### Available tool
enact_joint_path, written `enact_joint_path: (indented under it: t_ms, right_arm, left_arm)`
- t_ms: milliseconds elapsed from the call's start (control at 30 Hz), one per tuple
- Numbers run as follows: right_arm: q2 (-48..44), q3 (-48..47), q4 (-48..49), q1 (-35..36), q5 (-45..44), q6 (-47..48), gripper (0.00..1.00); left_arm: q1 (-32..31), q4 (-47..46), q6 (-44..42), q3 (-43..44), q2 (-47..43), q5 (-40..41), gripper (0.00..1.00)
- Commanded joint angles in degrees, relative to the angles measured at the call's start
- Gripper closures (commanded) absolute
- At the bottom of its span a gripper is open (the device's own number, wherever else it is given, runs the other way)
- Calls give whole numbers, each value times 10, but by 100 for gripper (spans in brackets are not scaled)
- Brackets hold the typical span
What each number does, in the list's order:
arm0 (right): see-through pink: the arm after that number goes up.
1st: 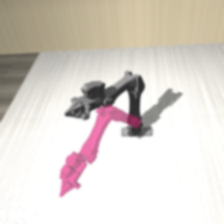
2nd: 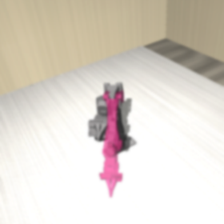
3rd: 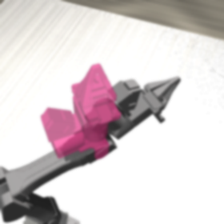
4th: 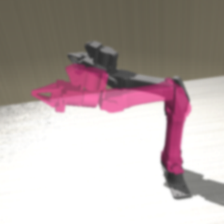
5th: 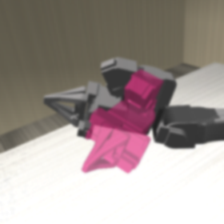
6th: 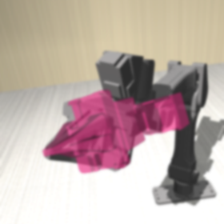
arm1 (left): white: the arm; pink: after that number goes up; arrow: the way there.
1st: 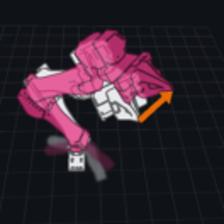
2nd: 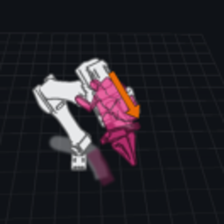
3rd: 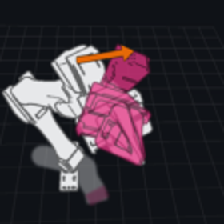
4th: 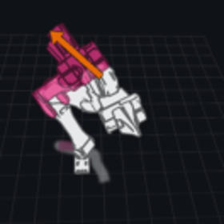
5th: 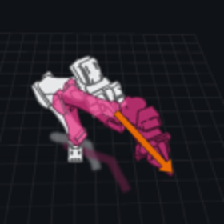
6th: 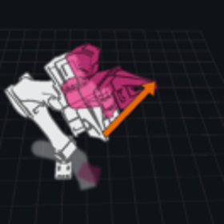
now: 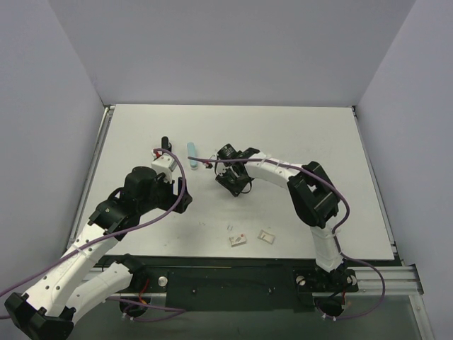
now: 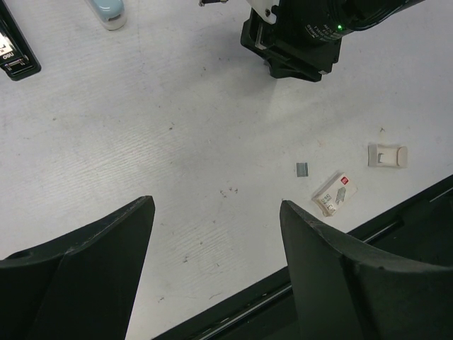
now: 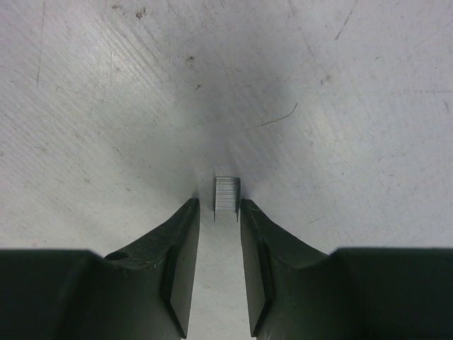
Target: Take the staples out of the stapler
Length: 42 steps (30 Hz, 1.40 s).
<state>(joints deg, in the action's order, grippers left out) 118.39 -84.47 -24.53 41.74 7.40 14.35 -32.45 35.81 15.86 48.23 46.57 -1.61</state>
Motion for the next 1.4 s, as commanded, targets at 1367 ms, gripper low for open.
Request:
enact_joint_path:
  t_ms: [1367]
  right_arm:
    - [-468,374,-60,200,-383,-773,90]
  left_arm:
    - [19,-25,1,-4,-27,-7,18]
